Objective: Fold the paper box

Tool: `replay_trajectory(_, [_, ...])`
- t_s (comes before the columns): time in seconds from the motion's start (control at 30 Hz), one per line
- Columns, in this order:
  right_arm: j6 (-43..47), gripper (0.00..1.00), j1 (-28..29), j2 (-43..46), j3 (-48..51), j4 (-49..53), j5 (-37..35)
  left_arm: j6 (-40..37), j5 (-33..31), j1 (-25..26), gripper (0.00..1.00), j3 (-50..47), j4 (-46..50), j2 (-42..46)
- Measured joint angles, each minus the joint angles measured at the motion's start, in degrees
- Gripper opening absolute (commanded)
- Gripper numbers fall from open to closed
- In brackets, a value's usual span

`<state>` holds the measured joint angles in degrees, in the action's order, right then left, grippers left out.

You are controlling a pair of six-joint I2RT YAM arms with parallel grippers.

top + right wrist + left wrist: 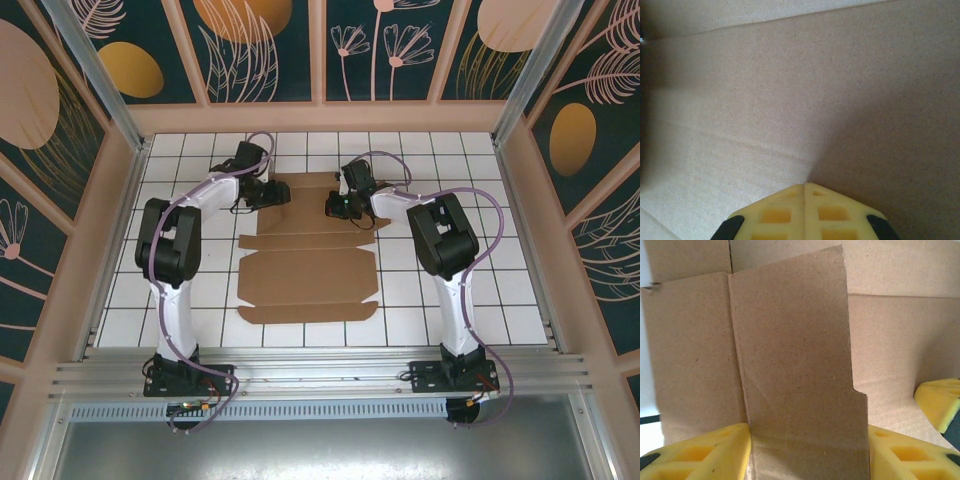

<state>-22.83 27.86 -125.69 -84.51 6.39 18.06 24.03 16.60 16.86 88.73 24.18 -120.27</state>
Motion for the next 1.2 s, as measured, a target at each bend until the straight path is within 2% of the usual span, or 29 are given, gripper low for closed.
replay_trajectory(0.47, [0.00, 0.01, -0.02, 0.00, -0.04, 0.02, -0.04, 0.00, -1.75, 0.68, 0.59, 0.35, 0.11, -0.22])
replay_trajectory(0.6, [0.00, 0.03, -0.02, 0.00, -0.04, 0.02, -0.11, -0.72, -5.51, 0.24, 0.59, 1.33, 3.32, 3.23])
replay_trajectory(0.77, [0.00, 0.07, -0.02, 0.00, -0.04, 0.02, -0.17, -2.38, -14.32, -0.92, 0.59, 3.45, 6.71, 9.11])
replay_trajectory(0.9, [-0.13, 0.09, -0.02, 0.00, -0.04, 0.02, -0.17, -2.36, -18.71, -1.99, 0.57, 3.43, 7.15, 13.75])
replay_trajectory(1.03, [-0.90, 0.12, -0.13, 0.00, -0.04, 0.00, 0.02, -1.31, -17.38, -2.29, 0.51, 3.17, 6.03, 15.87])
replay_trajectory(1.2, [-1.95, 0.14, -0.15, 0.17, -0.11, 0.24, 0.07, 1.20, -9.05, -1.75, 0.50, -0.76, 2.23, 16.20])
